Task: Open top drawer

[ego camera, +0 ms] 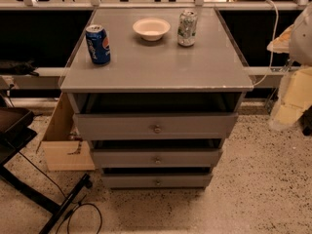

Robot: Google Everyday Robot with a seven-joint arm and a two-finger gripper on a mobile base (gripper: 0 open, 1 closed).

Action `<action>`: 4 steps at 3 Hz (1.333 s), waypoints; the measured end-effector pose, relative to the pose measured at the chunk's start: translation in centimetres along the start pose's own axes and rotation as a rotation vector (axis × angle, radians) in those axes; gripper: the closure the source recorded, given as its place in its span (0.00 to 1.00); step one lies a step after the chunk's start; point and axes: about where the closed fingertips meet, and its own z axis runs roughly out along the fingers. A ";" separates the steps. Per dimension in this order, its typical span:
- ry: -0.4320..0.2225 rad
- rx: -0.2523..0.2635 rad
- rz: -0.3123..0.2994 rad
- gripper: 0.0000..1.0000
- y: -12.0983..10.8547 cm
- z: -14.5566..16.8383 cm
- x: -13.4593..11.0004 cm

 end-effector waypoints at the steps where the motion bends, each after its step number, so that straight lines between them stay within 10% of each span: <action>1: 0.000 0.000 0.000 0.00 0.0 0.0 0.0; 4: 0.057 -0.161 -0.076 0.00 5.0 18.8 -0.9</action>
Offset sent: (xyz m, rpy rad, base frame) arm 0.0066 0.0307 -0.1193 0.0691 0.1583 0.0785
